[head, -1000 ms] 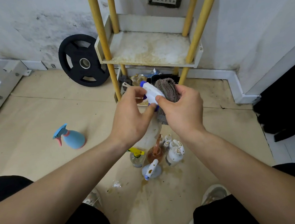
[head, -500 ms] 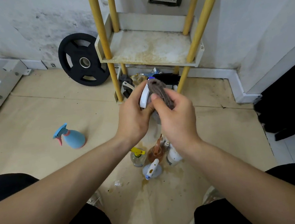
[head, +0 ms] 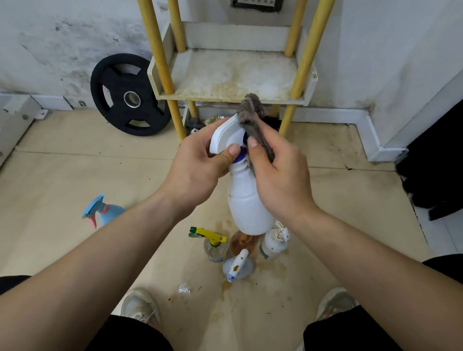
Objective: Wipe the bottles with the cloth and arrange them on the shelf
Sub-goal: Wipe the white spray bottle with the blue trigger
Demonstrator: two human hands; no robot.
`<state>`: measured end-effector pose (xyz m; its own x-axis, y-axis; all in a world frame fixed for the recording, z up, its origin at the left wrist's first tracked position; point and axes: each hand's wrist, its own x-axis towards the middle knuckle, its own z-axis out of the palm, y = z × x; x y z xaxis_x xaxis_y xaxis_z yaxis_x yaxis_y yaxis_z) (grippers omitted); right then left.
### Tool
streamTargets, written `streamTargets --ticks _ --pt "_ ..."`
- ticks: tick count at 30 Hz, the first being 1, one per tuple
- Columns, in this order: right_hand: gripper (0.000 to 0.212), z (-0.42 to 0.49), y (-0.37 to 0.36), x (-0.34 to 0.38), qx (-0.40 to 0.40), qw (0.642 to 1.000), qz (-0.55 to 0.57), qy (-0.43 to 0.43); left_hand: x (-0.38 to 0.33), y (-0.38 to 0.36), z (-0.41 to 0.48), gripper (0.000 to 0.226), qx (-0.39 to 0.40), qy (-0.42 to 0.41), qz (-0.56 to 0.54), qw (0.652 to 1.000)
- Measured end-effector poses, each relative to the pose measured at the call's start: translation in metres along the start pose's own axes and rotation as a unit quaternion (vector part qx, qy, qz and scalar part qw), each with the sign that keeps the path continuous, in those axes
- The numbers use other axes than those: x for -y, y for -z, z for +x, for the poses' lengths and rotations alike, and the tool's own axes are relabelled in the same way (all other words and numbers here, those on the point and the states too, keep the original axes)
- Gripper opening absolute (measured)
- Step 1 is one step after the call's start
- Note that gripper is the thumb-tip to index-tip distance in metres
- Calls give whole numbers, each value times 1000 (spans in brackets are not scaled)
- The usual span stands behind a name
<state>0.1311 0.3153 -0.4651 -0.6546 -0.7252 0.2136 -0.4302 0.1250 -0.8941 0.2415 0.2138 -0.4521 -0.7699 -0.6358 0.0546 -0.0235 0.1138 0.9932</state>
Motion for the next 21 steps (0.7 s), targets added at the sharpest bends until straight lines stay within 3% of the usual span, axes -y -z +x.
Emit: streamTargets --ticks 4,6,11,14,18,21 --pt "38 -2 0 0 41 998 -21 53 -2 7 2 39 -15 22 -30 999" --pt "27 4 3 -2 51 998 22 23 -2 12 4 39 -34 36 -38 998" --pt "22 21 17 -9 -54 988 111 -89 -4 23 7 27 -65 38 -34 997" --pt "24 14 4 -8 17 986 142 -83 -5 23 8 26 -71 41 -57 995" --pt "45 -16 -14 -7 127 992 -11 12 -4 19 9 25 -93 51 -98 989" --pt "50 -23 -16 -14 116 977 -136 119 -4 21 11 24 -133 68 -105 983"
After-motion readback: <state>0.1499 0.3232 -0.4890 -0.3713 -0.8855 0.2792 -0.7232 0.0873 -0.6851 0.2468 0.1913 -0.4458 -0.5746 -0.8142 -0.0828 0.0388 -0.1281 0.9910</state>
